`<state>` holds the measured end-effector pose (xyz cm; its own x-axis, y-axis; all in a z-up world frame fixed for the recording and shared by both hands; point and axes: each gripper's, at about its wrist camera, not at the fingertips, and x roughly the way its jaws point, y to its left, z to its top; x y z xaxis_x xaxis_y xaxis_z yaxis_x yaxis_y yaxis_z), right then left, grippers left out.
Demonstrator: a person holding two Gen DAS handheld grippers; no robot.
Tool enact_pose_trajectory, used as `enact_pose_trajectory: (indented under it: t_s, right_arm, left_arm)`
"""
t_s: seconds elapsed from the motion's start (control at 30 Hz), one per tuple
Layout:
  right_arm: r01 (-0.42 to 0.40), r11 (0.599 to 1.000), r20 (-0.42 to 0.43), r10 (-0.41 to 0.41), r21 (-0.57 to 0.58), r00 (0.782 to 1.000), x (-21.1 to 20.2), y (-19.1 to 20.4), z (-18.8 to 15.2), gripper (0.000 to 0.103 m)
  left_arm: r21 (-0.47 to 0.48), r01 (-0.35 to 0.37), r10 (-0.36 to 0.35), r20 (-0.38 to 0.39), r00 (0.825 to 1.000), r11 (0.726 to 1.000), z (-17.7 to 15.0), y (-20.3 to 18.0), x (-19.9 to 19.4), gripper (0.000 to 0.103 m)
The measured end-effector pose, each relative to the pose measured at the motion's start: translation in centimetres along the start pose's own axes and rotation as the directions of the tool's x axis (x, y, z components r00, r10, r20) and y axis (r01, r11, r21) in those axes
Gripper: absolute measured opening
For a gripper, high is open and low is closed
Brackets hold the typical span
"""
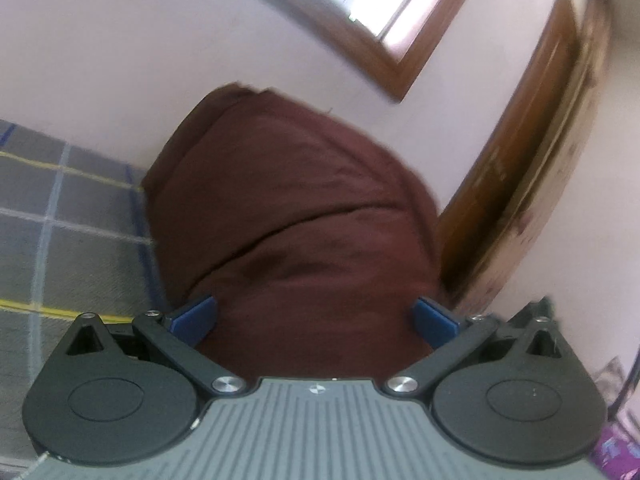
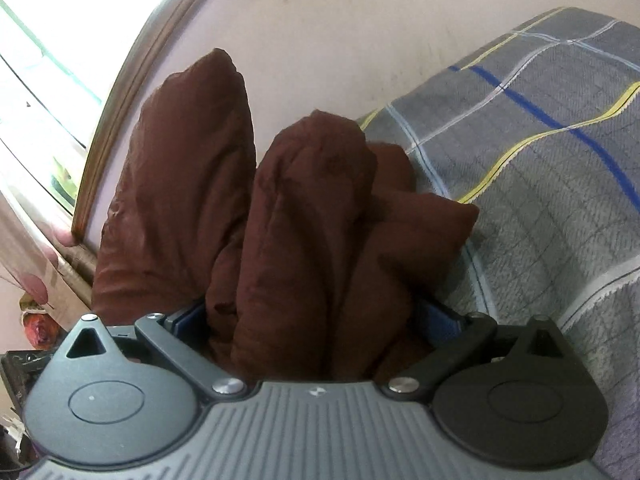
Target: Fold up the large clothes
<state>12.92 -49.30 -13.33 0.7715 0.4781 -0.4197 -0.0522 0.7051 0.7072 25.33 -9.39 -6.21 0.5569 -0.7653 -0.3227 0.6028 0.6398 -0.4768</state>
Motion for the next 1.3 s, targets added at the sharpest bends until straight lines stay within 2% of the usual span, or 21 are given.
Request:
enact_pose_trajectory:
  t_s: [0.17,0.33,0.43,0.77,1.1,1.3]
  right_arm:
    - [-0.008,1.000,-0.037,0.007,-0.030,0.999,1.2,0.5,1.5,0.103]
    - [0.014,0.997,0.016,-0.013,-0.077,1.000,1.4,0.7,0.3,0.103]
    - [0.037,0.995,0.025,-0.035,-0.093,0.999,1.2,1.2,0.0,0.103]
    - [0.034,0.996,0.033,-0.031,-0.087,0.999,0.9,1.2,-0.2,0.103]
    - [0.031,0.996,0.030,-0.029,-0.085,0.999,1.0,1.0,-0.2,0.103]
    - [0.025,0.996,0.028,-0.022,-0.083,0.999,0.9,1.0,-0.2,0.103]
  left_arm:
    - [0.091,-0.072,0.073,-0.009,0.997,0.993,0.4,-1.3,0.7,0.103]
    - [0.158,-0.118,0.124,-0.029,0.992,0.980,0.6,-3.0,2.1,0.103]
    - [0.179,-0.134,0.143,-0.035,0.989,0.975,0.6,-3.5,2.5,0.103]
    - [0.192,-0.155,0.167,-0.046,0.985,0.969,0.7,-3.8,2.9,0.103]
    - [0.197,-0.159,0.173,-0.053,0.984,0.967,0.9,-3.9,3.0,0.103]
    - [0.086,-0.077,0.081,-0.048,0.996,0.993,1.4,-1.2,2.1,0.103]
